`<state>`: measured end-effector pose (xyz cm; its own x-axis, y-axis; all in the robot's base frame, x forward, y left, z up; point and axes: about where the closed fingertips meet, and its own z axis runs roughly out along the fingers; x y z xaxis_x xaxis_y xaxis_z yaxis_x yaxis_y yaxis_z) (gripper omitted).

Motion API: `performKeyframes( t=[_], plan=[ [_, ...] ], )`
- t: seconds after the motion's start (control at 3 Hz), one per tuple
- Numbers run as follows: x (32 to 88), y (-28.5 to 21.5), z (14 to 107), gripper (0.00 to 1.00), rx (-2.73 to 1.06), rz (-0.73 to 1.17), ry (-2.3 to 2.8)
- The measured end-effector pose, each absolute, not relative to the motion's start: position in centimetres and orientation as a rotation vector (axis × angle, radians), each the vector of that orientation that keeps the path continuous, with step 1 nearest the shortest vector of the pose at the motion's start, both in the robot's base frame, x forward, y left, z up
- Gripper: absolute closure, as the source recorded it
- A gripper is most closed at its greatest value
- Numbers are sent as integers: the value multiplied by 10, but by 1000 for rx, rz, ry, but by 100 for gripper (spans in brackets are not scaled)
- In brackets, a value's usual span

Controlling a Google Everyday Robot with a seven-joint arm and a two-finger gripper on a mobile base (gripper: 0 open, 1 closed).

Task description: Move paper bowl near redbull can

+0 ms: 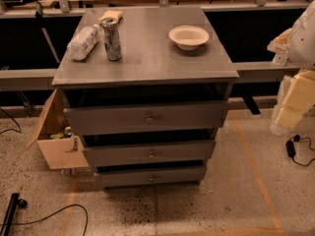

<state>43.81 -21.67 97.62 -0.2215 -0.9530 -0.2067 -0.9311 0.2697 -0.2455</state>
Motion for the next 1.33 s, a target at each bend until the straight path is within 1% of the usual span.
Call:
performKeyframes(
  t=[0.33, 0.67, 1.0, 1.33],
  plan=[
    [438, -217, 976, 0, -1725, -98, 2232],
    [464, -209, 964, 0, -1712, -45, 2183],
    [525, -195, 949, 0, -1755, -7, 2023],
    [599, -198, 947, 0, -1767, -54, 1786]
  ],
)
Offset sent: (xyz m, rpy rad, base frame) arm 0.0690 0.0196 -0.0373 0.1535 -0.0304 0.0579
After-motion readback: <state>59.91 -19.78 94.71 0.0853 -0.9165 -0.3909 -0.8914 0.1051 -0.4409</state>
